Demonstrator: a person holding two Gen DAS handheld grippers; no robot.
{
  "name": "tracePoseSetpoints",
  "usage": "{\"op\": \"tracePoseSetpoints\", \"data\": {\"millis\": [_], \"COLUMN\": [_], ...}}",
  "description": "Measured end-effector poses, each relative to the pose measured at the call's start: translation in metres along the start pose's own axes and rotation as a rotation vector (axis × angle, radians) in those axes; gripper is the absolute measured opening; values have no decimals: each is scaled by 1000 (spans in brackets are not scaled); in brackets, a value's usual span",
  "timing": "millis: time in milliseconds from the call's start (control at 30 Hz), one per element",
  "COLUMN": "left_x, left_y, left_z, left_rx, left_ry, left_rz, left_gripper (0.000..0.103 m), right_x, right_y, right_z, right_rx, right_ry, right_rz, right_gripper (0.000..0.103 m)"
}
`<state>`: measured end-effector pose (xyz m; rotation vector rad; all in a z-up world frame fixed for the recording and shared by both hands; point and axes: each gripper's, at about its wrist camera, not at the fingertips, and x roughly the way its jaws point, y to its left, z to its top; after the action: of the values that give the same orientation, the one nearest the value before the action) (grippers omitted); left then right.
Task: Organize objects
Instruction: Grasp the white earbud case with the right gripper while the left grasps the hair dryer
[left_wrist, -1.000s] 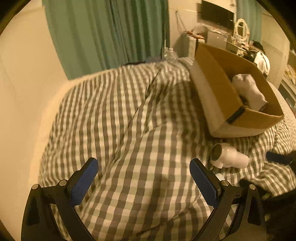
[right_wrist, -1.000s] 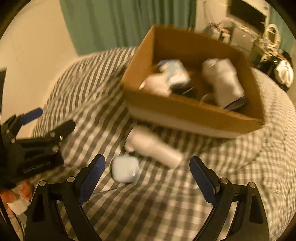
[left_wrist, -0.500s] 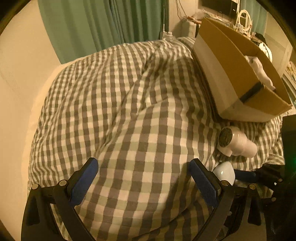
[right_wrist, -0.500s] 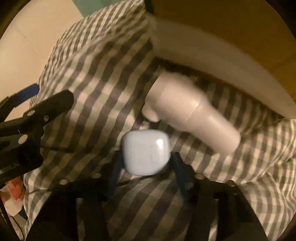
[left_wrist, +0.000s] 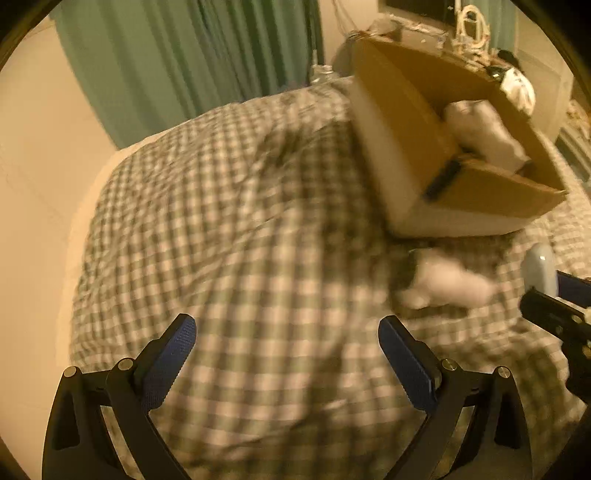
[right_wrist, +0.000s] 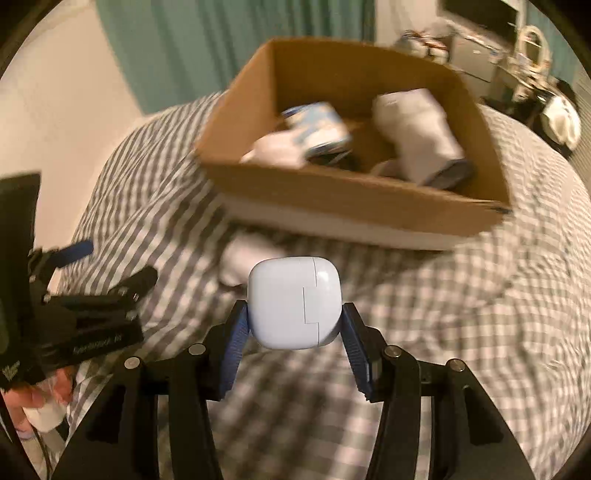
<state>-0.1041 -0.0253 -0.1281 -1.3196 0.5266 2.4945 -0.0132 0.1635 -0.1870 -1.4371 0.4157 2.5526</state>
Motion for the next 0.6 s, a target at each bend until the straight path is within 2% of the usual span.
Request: {"op": "tracePoseSetpoints", "data": {"millis": [133,233,467,600], "left_x": [-3,12,56,64], "left_y": [-34,-58,-73,-86], "left_z": [10,17,30,31], "left_rx": [20,54,-11,21], "left_ry": [-23,-2,70,66], "left_rz": [-84,-83,-125,-153], "left_gripper": [102,102,102,102], "right_x": [-7,-7,9,19], "right_y": [-34,-54,-82,-81], "right_z": [9,4,0,2], "right_rx": [54,103,182,188], "right_ry": [-21,-25,-5,5], "right_rz": [-43,-63,4,29], "right_gripper": [50,50,50,50]}}
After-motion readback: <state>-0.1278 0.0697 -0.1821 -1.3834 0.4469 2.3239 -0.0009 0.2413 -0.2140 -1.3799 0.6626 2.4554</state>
